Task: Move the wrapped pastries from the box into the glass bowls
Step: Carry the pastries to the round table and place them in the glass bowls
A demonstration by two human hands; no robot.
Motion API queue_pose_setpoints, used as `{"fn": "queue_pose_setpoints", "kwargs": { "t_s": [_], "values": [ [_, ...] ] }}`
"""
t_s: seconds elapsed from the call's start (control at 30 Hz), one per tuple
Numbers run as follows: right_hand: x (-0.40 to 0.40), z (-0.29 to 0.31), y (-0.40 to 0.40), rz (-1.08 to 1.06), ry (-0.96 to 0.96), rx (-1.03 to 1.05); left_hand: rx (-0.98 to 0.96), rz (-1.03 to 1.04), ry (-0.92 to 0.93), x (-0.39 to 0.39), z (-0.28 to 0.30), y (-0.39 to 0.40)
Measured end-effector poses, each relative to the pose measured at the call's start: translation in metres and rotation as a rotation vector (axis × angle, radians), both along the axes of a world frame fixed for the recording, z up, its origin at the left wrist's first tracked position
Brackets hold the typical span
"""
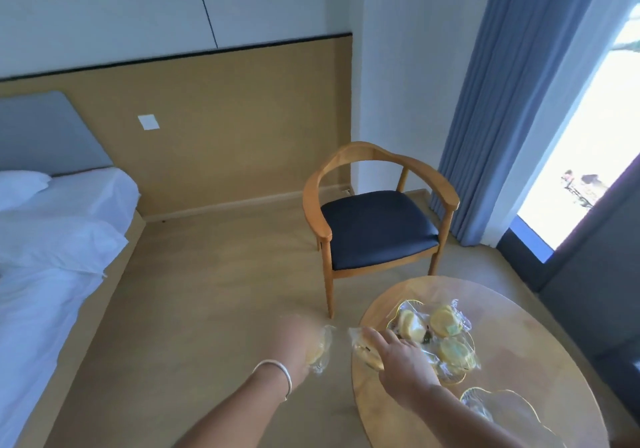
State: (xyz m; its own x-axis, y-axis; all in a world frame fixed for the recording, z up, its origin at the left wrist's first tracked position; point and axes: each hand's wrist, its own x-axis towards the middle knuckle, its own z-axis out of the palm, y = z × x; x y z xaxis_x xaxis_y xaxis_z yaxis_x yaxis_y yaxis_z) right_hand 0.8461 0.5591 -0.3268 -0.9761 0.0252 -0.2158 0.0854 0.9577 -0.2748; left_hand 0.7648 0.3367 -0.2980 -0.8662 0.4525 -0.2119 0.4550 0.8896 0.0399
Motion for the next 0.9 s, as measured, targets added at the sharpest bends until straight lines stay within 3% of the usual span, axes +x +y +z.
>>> {"fn": "queue_pose_setpoints", "kwargs": {
  "t_s": [0.33, 0.57, 0.73, 0.9],
  "values": [
    [0.057, 0.001, 0.115, -0.533, -0.032, 0.03, -0.003, -0.567, -0.048, -0.046, -0.005, 0.175],
    [0.165, 0.03, 0.148, -1.001, -0.07, 0.118, 0.061, -1.042, -0.054, 0.003, -0.003, 0.306],
    [0.209, 0.04, 0.145, -1.181, -0.167, 0.138, 0.055, -1.236, -0.124, 0.05, -0.01, 0.35],
    [0.209, 0.027, 0.147, -1.242, -0.177, 0.099, -0.023, -1.29, -0.156, 0.056, -0.027, 0.363]
  ]
}}
